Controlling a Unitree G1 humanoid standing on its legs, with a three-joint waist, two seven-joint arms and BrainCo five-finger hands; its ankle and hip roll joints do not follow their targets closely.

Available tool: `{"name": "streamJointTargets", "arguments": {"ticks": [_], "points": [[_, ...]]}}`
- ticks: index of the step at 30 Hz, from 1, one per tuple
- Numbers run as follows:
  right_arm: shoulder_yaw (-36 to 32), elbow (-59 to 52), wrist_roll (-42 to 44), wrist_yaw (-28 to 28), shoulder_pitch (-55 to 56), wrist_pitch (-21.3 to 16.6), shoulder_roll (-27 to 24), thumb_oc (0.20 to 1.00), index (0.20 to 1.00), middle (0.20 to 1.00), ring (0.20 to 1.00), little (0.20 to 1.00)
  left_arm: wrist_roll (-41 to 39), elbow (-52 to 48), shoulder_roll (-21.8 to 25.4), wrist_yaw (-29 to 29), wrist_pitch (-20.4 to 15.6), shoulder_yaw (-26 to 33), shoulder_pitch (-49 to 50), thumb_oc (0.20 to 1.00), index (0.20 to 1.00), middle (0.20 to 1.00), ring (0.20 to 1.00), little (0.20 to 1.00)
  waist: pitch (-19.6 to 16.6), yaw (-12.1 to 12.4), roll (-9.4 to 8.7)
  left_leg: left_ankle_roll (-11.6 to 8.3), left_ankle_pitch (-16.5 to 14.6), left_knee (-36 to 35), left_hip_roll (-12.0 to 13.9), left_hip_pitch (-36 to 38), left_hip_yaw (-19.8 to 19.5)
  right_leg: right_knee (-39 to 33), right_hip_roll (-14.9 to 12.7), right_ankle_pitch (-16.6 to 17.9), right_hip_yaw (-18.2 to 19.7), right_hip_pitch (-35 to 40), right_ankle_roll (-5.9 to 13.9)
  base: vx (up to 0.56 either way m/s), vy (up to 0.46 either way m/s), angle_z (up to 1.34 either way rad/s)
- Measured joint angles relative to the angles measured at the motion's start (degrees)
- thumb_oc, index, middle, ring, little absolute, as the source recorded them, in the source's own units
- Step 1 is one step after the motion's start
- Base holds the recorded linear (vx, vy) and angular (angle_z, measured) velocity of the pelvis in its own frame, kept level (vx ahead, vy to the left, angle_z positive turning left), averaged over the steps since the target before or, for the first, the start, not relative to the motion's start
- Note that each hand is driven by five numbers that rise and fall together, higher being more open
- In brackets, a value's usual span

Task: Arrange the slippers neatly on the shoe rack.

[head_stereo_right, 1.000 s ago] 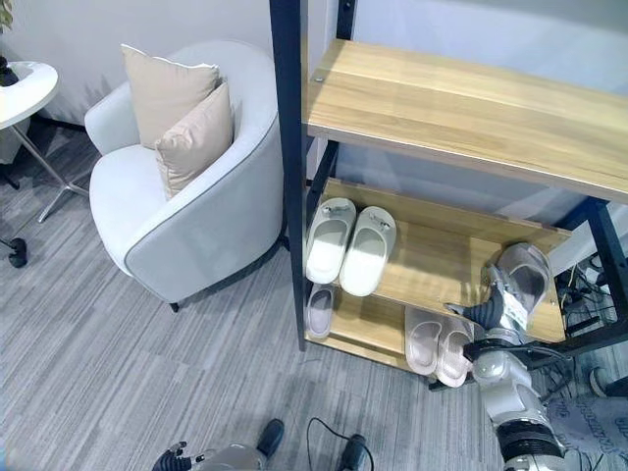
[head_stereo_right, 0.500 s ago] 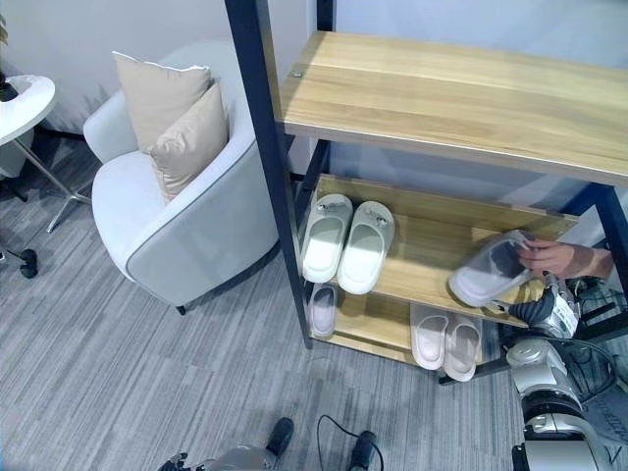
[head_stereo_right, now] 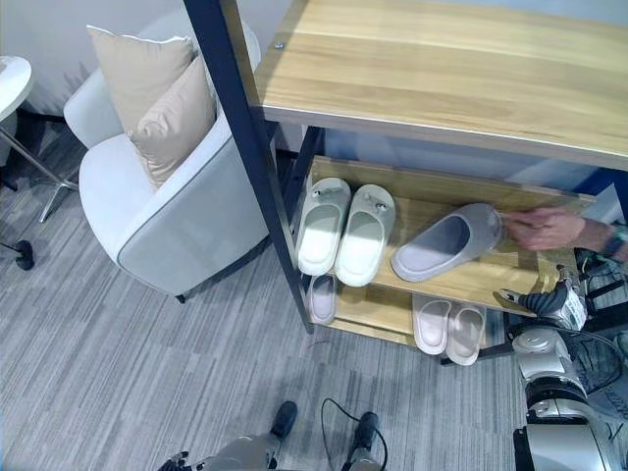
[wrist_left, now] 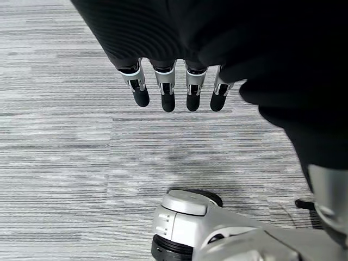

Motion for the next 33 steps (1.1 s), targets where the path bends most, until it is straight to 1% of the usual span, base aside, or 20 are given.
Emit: {"name": "streamJointTargets", "arguments": {"ticks": [3,7,10,12,14,17,20,24,27,28,29,31,33], "points": [[0.0,-0.1,0.3,0.0,-1.0,0.0,0.0,1.0,1.0,1.0,1.0,1.0,-1.5,0.0,-0.1,0.0,0.1,0.0,0.0,1.0,1.0,1.0,1.0,1.0,0.3,-0.1,-0.16,0.01,0.0,-0.1,0.0,0.0,0.2,0.2,0.0,0.0,0.4,-0.2,0.01,0.01,0.001,-0.05],[0.7,-2.6,2.0,0.0,-1.0,-0.4,0.5,1.0,1.0,1.0,1.0,1.0,-1.6,0.0,0.0,0.0,0.1,0.0,-0.1,1.0,1.0,1.0,1.0,1.0,0.4,-0.1,-0.47,0.01,0.0,-0.1,0.0,0.2,0.0,0.2,0.1,0.0,0.2,0.2,0.01,0.02,0.0,0.01],[0.7,-4.7,2.4,0.0,-0.9,-1.2,2.6,1.0,1.0,1.0,1.0,1.0,-1.6,0.0,0.4,0.0,0.2,0.1,-0.2,1.0,1.0,1.0,1.0,1.0,0.7,-0.3,-1.46,0.0,0.0,0.0,0.1,0.3,0.0,0.2,0.2,0.1,0.1,0.4,-0.02,0.01,0.002,0.01],[0.4,-8.8,4.1,0.0,0.9,-1.6,5.3,1.0,1.0,1.0,1.0,1.0,-1.6,0.0,1.1,0.0,0.2,0.2,-0.3,1.0,1.0,1.0,1.0,1.0,0.7,-0.4,-2.53,-0.01,0.0,0.0,0.2,0.4,-0.2,0.2,0.2,0.0,-0.1,0.6,-0.03,0.03,0.004,0.04],[0.8,-11.0,4.4,0.1,1.8,-1.9,6.4,1.0,1.0,1.0,1.0,1.0,-1.6,0.0,1.3,0.0,0.7,0.3,-0.3,1.0,1.0,1.0,1.0,1.0,0.5,-0.4,-3.2,-0.01,0.0,0.0,0.1,0.6,-0.3,0.2,0.1,0.0,-0.2,0.9,-0.03,0.01,0.007,0.05],[0.9,-12.0,4.3,0.2,2.0,-2.4,6.5,1.0,1.0,1.0,1.0,1.0,-1.6,0.0,1.5,0.0,0.9,0.5,-0.3,1.0,1.0,1.0,1.0,1.0,0.2,0.1,-3.94,-0.01,0.0,0.1,-0.1,0.8,-0.5,0.2,-0.1,0.0,-0.5,1.3,-0.01,0.01,0.014,0.04],[1.0,-12.0,4.3,0.2,1.8,-2.4,6.6,1.0,1.0,1.0,1.0,1.0,-1.6,0.0,1.6,0.0,0.9,0.5,-0.4,1.0,1.0,1.0,1.0,1.0,-0.1,0.6,-4.46,0.0,0.0,0.2,-0.2,0.7,-0.8,0.2,-0.1,0.0,-0.7,1.4,-0.01,0.01,0.01,0.06],[1.6,-12.0,4.3,0.2,0.9,-2.5,6.5,1.0,1.0,1.0,1.0,1.0,-1.6,0.0,2.1,0.0,0.9,0.5,-0.4,1.0,1.0,1.0,1.0,1.0,-0.4,1.6,-5.73,-0.01,0.0,0.8,-0.5,0.0,-1.5,0.2,-0.2,0.0,-1.3,1.2,-0.03,0.01,0.023,0.08],[4.0,-6.1,4.3,0.2,-6.3,-2.5,6.0,1.0,1.0,1.0,1.0,1.0,-1.6,-0.1,3.0,-0.1,0.9,-2.3,-0.6,1.0,1.0,1.0,1.0,1.0,-0.7,2.2,-6.24,-0.01,0.0,1.6,-0.8,-1.7,-1.5,0.2,-0.4,0.3,-1.4,-0.1,-0.02,-0.01,0.045,0.04],[4.6,-5.0,4.3,0.2,-7.9,-2.5,6.0,1.0,1.0,1.0,1.0,1.0,-1.6,0.0,2.8,-0.1,0.9,-2.3,-0.6,1.0,1.0,1.0,1.0,1.0,-0.7,2.8,-6.45,-0.01,0.0,2.0,-0.9,-2.6,-1.7,0.2,-0.4,0.5,-1.4,-0.7,-0.06,-0.01,0.045,0.06],[5.1,-2.6,4.4,0.4,-8.7,-2.4,6.0,1.0,1.0,1.0,1.0,1.0,-1.6,0.0,2.6,-0.1,0.9,-2.5,-0.8,1.0,1.0,1.0,1.0,1.0,-0.7,3.6,-6.46,-0.03,0.0,2.1,-1.0,-2.7,-1.7,0.2,-0.4,0.4,-1.5,-0.7,-0.05,0.0,0.031,0.06],[6.9,-1.7,4.4,0.8,-9.1,-2.3,6.0,1.0,1.0,1.0,1.0,1.0,-2.1,0.0,2.5,-0.2,0.9,-2.5,-1.1,1.0,1.0,1.0,1.0,1.0,-0.7,3.9,-6.52,-0.06,0.0,2.4,-1.0,-3.8,-1.9,0.2,-0.4,0.5,-1.7,-1.7,-0.11,-0.01,0.011,0.02],[7.2,-1.4,4.4,1.1,-9.5,-2.1,6.0,1.0,1.0,1.0,1.0,1.0,-2.3,0.0,2.4,-0.2,0.9,-2.4,-1.1,1.0,1.0,1.0,1.0,1.0,-0.5,4.0,-6.59,-0.06,0.0,2.5,-1.0,-4.4,-1.8,0.2,-0.4,0.7,-1.7,-2.2,-0.17,0.0,0.0,0.0]]}}
